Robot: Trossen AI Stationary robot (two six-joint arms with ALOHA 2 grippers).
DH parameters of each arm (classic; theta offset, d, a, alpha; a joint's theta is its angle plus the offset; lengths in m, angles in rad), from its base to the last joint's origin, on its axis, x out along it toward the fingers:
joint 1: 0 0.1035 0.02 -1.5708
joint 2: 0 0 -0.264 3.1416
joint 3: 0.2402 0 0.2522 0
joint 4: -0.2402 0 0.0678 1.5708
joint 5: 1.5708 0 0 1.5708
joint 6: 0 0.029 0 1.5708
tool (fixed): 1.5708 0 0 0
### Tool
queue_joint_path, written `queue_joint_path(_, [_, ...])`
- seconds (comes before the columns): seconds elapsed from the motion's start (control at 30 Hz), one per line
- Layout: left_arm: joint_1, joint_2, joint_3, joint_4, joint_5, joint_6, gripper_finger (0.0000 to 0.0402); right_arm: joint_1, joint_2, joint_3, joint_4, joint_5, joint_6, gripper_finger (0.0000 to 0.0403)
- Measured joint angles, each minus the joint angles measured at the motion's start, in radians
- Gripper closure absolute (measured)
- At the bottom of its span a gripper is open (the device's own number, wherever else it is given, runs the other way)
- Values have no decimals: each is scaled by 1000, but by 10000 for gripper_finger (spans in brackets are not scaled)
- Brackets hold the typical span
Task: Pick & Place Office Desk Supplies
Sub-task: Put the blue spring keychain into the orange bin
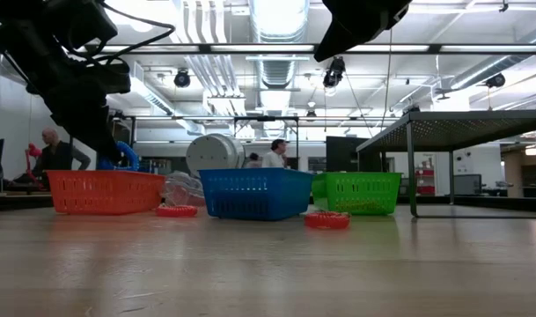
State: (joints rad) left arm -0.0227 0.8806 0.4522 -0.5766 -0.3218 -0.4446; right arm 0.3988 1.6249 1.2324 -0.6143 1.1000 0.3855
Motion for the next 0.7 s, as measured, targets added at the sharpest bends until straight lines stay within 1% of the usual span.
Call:
queue_joint_path(0.6, [0, 0, 0, -25, 8, -1, 363, 0, 0, 0, 2, 0, 0, 204])
queue_joint_path(0.7, [0, 0, 0, -26, 8, -1, 355, 0, 0, 0, 2, 0, 0, 204])
